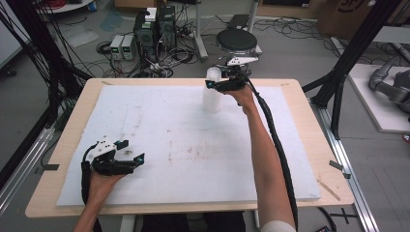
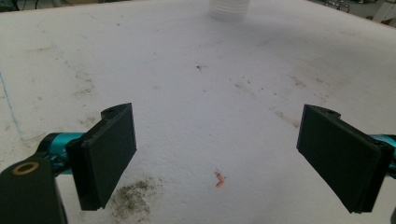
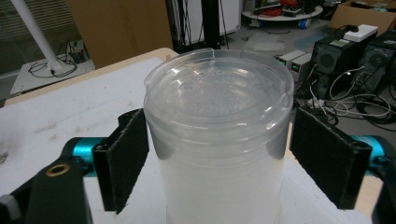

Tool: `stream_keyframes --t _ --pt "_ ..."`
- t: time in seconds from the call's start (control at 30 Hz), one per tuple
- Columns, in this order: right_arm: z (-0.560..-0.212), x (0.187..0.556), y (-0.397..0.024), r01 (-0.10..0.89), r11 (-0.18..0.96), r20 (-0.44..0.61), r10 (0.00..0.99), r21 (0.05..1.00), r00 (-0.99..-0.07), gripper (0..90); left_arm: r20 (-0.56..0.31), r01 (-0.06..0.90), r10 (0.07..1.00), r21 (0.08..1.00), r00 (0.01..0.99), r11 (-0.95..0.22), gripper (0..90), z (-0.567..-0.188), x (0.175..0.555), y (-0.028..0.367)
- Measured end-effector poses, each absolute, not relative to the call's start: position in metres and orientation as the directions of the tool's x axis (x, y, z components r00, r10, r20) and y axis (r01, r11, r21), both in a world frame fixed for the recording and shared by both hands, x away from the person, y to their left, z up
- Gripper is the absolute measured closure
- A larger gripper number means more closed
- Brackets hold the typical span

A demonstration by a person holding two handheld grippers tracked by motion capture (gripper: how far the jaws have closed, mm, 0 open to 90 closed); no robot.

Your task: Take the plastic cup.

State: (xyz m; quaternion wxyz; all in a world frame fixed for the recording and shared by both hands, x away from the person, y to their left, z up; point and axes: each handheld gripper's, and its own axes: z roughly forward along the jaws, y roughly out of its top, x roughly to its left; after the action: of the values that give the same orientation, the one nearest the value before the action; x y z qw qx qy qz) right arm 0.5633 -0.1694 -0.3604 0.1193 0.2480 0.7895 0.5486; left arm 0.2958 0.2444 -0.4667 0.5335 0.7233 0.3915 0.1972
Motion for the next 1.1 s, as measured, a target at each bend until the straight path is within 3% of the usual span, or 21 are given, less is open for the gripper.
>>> stream_keyframes --t 0.7,1.1 --pt "-0.3596 0.5618 -0.1694 0.264 0.285 0.083 0.522 0.921 -0.849 32.8 -0.132 0.356 0.776 0.926 0.617 -0.125 11.8 -0.4666 0.2958 0.2443" --pt "-0.3586 0.5607 -0.1689 0.262 0.288 0.076 0.528 0.921 -0.846 34.8 -0.132 0.357 0.775 0.926 0.618 -0.126 11.8 -0.4666 0.2959 0.2442"
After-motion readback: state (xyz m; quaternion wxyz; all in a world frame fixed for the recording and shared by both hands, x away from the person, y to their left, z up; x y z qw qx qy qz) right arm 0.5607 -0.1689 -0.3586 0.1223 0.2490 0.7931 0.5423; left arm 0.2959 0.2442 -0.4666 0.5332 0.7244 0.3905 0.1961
